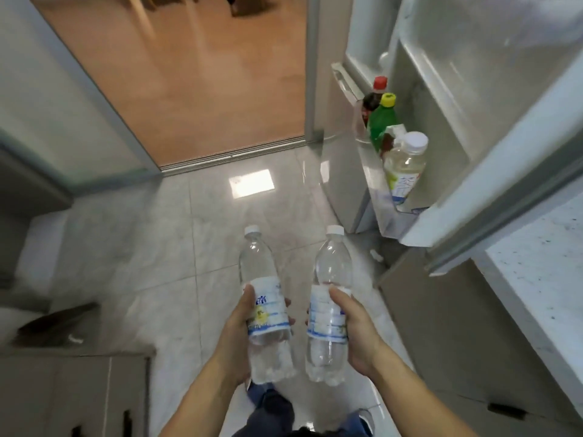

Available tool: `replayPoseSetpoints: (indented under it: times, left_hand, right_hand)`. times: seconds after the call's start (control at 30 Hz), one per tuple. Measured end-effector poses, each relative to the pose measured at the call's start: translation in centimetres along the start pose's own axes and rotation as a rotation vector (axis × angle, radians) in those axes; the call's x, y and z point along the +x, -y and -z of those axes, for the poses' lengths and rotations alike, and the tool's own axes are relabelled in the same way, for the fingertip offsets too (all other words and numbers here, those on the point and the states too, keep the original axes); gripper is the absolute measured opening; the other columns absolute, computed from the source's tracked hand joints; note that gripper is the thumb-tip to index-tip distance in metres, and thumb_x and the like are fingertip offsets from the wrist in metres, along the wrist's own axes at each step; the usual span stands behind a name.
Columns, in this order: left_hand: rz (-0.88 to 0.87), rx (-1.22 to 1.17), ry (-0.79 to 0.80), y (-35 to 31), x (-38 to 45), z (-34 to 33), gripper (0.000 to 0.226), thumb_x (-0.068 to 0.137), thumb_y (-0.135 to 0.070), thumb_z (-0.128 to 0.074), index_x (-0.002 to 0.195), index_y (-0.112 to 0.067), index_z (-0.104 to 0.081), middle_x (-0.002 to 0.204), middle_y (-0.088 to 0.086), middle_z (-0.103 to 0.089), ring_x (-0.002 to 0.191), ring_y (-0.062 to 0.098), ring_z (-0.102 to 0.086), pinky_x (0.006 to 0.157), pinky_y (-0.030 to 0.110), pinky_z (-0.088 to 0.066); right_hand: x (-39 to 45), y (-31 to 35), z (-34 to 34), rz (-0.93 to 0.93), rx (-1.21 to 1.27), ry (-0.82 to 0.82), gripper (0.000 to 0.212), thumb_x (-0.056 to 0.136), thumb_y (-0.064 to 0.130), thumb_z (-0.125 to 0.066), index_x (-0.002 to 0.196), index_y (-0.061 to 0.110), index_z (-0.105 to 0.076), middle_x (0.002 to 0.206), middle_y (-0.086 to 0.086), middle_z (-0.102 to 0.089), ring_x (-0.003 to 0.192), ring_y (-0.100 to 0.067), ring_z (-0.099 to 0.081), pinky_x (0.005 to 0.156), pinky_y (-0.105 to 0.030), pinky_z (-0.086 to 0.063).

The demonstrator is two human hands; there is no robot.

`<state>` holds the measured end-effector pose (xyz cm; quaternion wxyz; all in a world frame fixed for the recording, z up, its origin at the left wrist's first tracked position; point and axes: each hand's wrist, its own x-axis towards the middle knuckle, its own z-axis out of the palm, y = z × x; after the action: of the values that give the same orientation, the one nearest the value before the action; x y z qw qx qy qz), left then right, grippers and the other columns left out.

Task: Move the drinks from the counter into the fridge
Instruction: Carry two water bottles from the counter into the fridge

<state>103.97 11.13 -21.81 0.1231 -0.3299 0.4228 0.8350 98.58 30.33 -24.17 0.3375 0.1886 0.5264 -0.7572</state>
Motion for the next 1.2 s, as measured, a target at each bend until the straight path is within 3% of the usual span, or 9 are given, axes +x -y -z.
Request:
replayPoseSetpoints:
  times: [0.13,0.23,0.4,0.47,0.67,0.83,0.93,1.1,1.2]
  left_hand:
    - [-0.052,-0.016,-0.038,-5.0,0.8,5.3,0.067,0.078,-0.056,-0.063,0.116,-0.001,-0.066,0.097,0.019,-0.074,0.080,0.033,-0.073,0.064,0.039,-0.060]
    - [-0.116,-0.065,-0.044,-8.5,1.6,8.5,0.064,0.082,-0.050,-0.055,0.123,-0.002,-0.061,0.109,0.019,-0.071,0.084,0.032,-0.073,0.067,0.039,-0.060]
    - [-0.154,-0.121,-0.016,-13.2,3.7,11.8,0.061,0.082,-0.055,-0.050,0.121,-0.009,-0.063,0.115,0.017,-0.071,0.086,0.030,-0.073,0.067,0.039,-0.061]
    - [-0.151,-0.122,-0.017,-14.6,5.4,12.4,0.063,0.080,-0.057,-0.051,0.121,-0.010,-0.063,0.112,0.016,-0.072,0.085,0.030,-0.073,0.065,0.038,-0.060]
    - [-0.103,-0.018,0.002,-20.0,12.2,11.4,0.060,0.077,-0.056,-0.061,0.119,-0.014,-0.066,0.105,0.014,-0.073,0.085,0.029,-0.073,0.067,0.038,-0.060]
    - [-0.141,0.154,-0.009,-27.0,18.7,9.0,0.048,0.074,-0.061,-0.066,0.109,-0.029,-0.073,0.110,0.012,-0.073,0.095,0.032,-0.071,0.083,0.046,-0.054]
    - [-0.165,0.245,0.009,-31.5,22.2,7.0,0.043,0.066,-0.065,-0.066,0.097,-0.037,-0.076,0.105,0.007,-0.075,0.093,0.029,-0.073,0.077,0.044,-0.058]
    - [-0.214,0.391,0.060,-37.9,28.2,3.7,0.034,0.070,-0.065,-0.066,0.095,-0.043,-0.073,0.101,0.001,-0.076,0.090,0.024,-0.074,0.065,0.026,-0.059]
    - [-0.213,0.431,0.095,-40.9,31.9,2.5,0.055,0.067,-0.066,-0.070,0.111,-0.034,-0.067,0.101,0.004,-0.075,0.089,0.025,-0.074,0.065,0.027,-0.059]
  right_hand:
    - [3.3,0.7,-7.1,-0.008,-0.078,0.048,0.062,0.073,0.046,-0.074,0.119,0.005,-0.066,0.096,-0.016,-0.075,0.079,-0.025,-0.074,0.062,-0.031,-0.058]
    - [5.7,1.5,-11.8,0.001,-0.111,0.099,0.053,0.075,0.046,-0.070,0.112,0.008,-0.070,0.093,-0.013,-0.075,0.077,-0.023,-0.074,0.062,-0.030,-0.058]
    - [9.2,2.8,-16.7,0.018,-0.115,0.144,0.044,0.073,0.048,-0.070,0.097,0.012,-0.075,0.088,-0.015,-0.074,0.073,-0.024,-0.073,0.062,-0.031,-0.058]
    - [10.9,3.5,-17.7,0.011,-0.110,0.163,0.049,0.070,0.050,-0.074,0.098,0.009,-0.073,0.087,-0.016,-0.073,0.072,-0.025,-0.072,0.063,-0.033,-0.059]
    - [17.8,7.0,-20.1,0.014,-0.076,0.144,0.052,0.075,0.051,-0.072,0.104,0.009,-0.070,0.089,-0.013,-0.073,0.075,-0.024,-0.072,0.065,-0.034,-0.057]
    - [24.9,12.7,-22.2,0.045,-0.065,0.116,0.053,0.081,0.051,-0.064,0.113,0.009,-0.067,0.094,-0.012,-0.076,0.079,-0.024,-0.074,0.064,-0.032,-0.058]
    - [28.6,17.0,-23.3,0.077,-0.073,0.103,0.052,0.087,0.048,-0.062,0.122,0.010,-0.064,0.105,-0.016,-0.074,0.089,-0.028,-0.074,0.069,-0.033,-0.059]
    - [34.3,23.4,-24.5,0.149,-0.092,0.036,0.057,0.081,0.047,-0.069,0.126,0.013,-0.062,0.113,-0.018,-0.072,0.102,-0.035,-0.071,0.085,-0.045,-0.059]
    - [37.3,26.1,-25.0,0.166,-0.071,-0.011,0.056,0.080,0.047,-0.065,0.125,0.014,-0.062,0.116,-0.018,-0.071,0.105,-0.037,-0.070,0.093,-0.052,-0.056]
